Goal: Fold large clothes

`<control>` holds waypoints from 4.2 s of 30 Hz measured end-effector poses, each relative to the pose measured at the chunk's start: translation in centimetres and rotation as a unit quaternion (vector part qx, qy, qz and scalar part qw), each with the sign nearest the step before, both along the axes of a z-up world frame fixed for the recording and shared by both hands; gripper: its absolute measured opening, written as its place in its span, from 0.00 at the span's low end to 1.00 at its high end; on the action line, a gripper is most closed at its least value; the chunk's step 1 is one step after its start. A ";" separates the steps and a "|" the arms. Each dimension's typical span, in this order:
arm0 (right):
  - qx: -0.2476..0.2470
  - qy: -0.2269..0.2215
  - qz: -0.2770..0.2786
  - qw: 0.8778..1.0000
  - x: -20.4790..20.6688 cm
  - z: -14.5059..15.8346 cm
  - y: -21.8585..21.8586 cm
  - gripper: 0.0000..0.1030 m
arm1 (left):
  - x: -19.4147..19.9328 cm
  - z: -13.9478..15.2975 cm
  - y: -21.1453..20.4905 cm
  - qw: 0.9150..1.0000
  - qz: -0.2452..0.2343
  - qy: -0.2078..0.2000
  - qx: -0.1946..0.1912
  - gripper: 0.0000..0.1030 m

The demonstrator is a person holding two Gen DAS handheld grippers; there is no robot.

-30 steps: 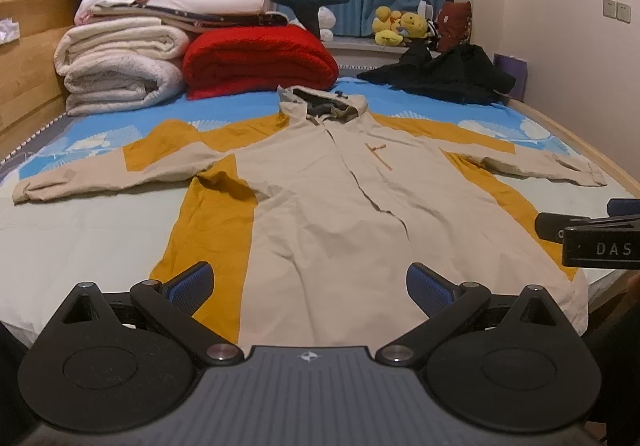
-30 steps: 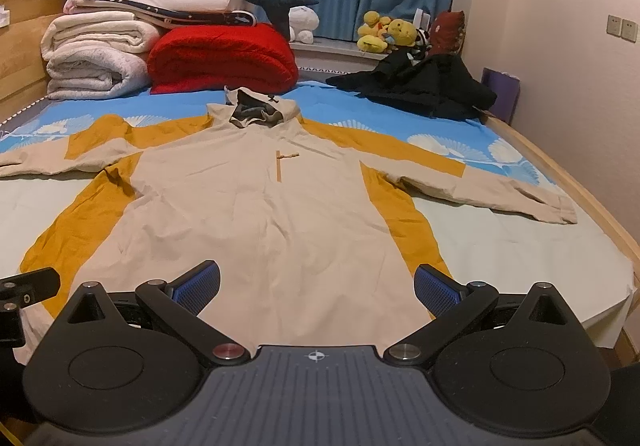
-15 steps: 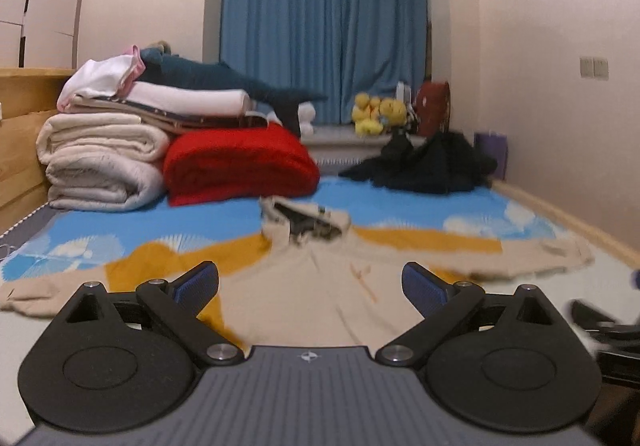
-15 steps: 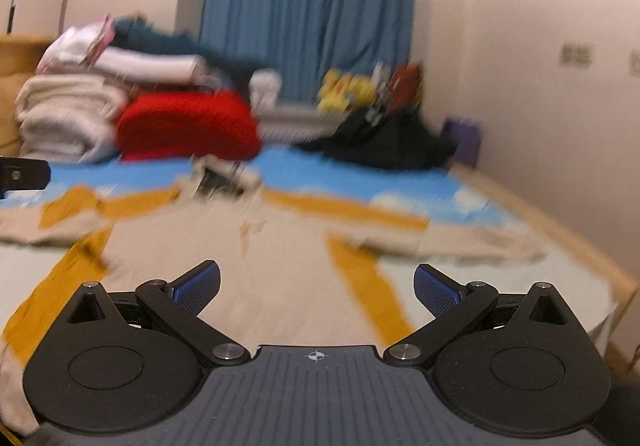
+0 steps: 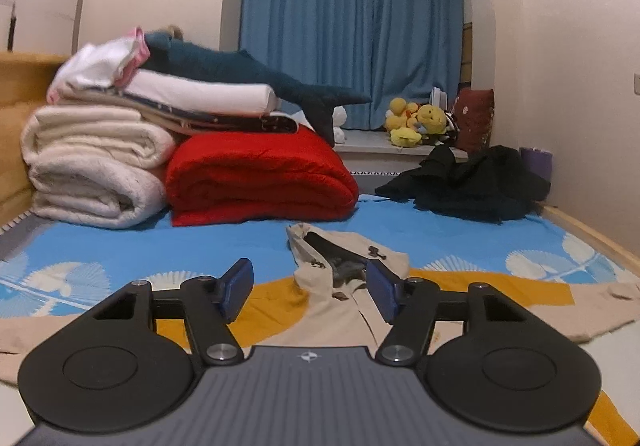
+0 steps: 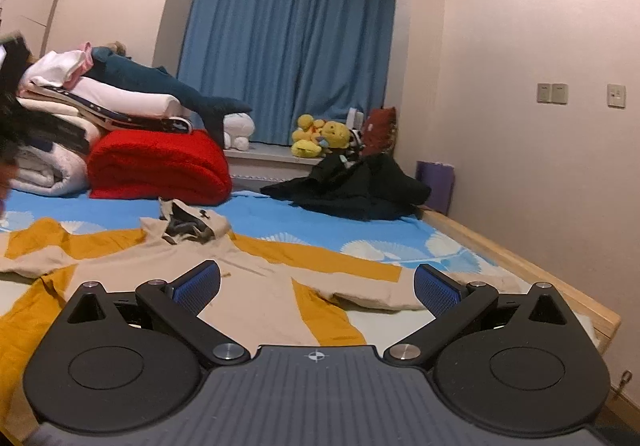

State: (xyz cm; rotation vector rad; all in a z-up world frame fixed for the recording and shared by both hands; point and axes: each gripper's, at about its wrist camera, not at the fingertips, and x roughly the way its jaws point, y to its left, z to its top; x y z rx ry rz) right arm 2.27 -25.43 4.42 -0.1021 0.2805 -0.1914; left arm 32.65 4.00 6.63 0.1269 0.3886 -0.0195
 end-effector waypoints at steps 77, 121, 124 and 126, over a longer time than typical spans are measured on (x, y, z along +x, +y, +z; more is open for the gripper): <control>0.145 0.127 0.100 0.976 29.9 -0.6 -0.2 0.19 | 3.4 -4.0 -5.5 0.957 -0.109 0.206 -0.170 0.28; 0.094 0.157 0.215 0.959 35.7 -8.2 9.0 0.07 | 9.8 -6.3 13.8 0.930 0.233 0.210 -0.194 0.36; 0.149 0.100 0.090 0.980 36.4 -6.9 3.6 0.06 | 9.9 -6.6 13.2 0.932 0.226 0.215 -0.187 0.35; 0.171 0.086 -0.010 0.981 36.7 -6.8 0.5 0.04 | 10.0 -6.8 13.0 0.932 0.224 0.217 -0.186 0.35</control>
